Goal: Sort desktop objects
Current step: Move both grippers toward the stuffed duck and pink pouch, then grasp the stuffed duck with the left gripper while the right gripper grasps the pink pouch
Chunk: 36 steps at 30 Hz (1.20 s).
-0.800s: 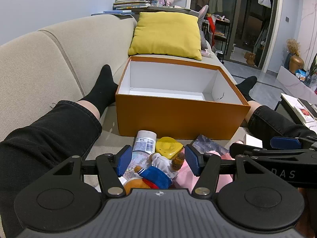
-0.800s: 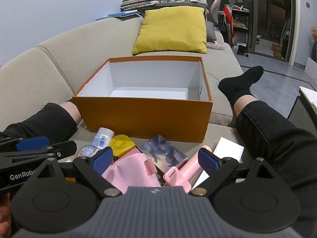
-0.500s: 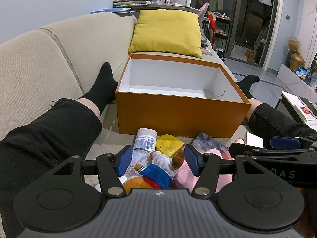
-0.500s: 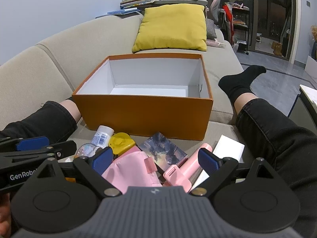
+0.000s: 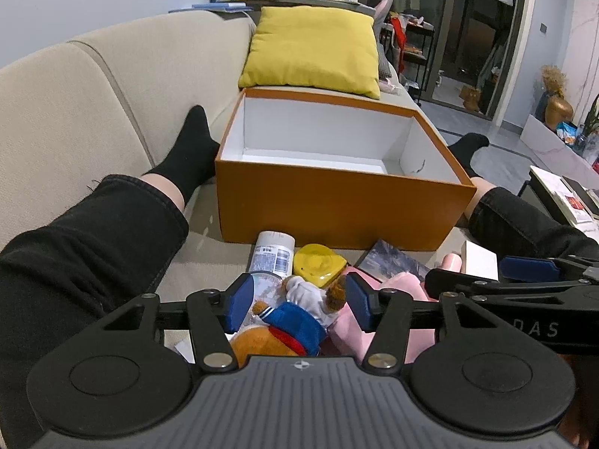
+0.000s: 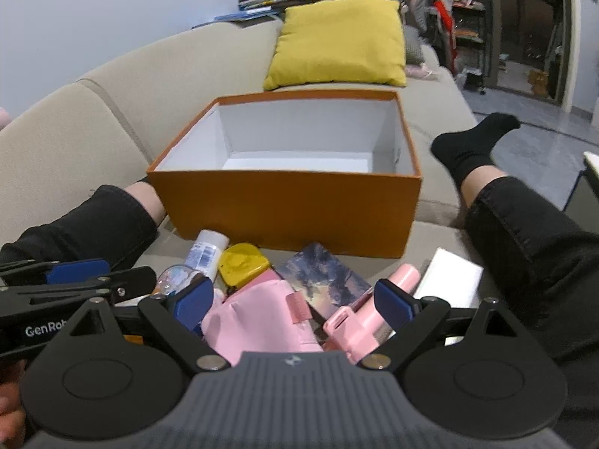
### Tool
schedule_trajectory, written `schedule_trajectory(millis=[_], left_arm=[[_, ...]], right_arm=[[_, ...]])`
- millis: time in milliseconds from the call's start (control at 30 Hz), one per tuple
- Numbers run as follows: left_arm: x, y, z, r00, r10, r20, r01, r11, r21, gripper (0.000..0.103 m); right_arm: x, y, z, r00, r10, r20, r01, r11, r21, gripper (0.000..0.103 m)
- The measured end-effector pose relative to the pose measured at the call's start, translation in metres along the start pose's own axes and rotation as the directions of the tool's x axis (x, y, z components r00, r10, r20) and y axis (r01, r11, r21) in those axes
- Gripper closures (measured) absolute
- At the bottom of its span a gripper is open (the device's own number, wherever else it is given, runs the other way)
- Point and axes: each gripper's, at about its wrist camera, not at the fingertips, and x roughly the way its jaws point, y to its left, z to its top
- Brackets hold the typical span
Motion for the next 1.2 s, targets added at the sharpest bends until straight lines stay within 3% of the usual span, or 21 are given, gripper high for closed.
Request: schedule_trajectory(millis=[133,267,333,500,733,867,1033,1200], left_arm=[[0.004,0.005,-0.001,0.999,-0.039,-0.029,0.039,0.999,0.013,0.040],[0.009,0.008,-0.006,0.994,-0.080,-0.074,0.082,0.996,0.028,0.043],[0.012,0.008,-0.009,0.991,-0.088,-0.098,0.092,0.995,0.042,0.045],[0.024,0.001,-0.018,0.986,-0.053,-0.159,0.079,0.984,0.160,0.045],[0.043,-0.003,-0.025,0.979,0.026,-0.204,0.051,0.930,0.365,0.042],[0.060,-0.003,-0.024,0.966,0.047,-0.254,0.061,0.913,0.404,0.041],[0.075,-0.002,-0.025,0.953,0.035,-0.299,0.090,0.914,0.396,0.036],[0.080,-0.001,-0.025,0.953,0.020,-0.302,0.105,0.914,0.391,0.034]], right_arm=[[0.008,-0.005,0.000,0.999,0.010,-0.037,-0.009,1.000,0.019,0.012],[0.019,-0.011,-0.004,0.992,0.045,-0.116,-0.043,0.999,0.017,0.038],[0.027,-0.015,-0.007,0.983,0.083,-0.165,-0.076,0.996,0.046,0.042],[0.037,-0.014,-0.011,0.966,0.129,-0.225,-0.128,0.992,0.019,0.043],[0.059,-0.012,-0.006,0.953,0.125,-0.276,-0.156,0.983,-0.092,0.042],[0.070,-0.012,-0.001,0.948,0.115,-0.295,-0.160,0.978,-0.133,0.040],[0.078,-0.008,0.001,0.942,0.132,-0.308,-0.187,0.970,-0.155,0.040],[0.083,-0.001,0.004,0.936,0.162,-0.311,-0.222,0.960,-0.169,0.045]])
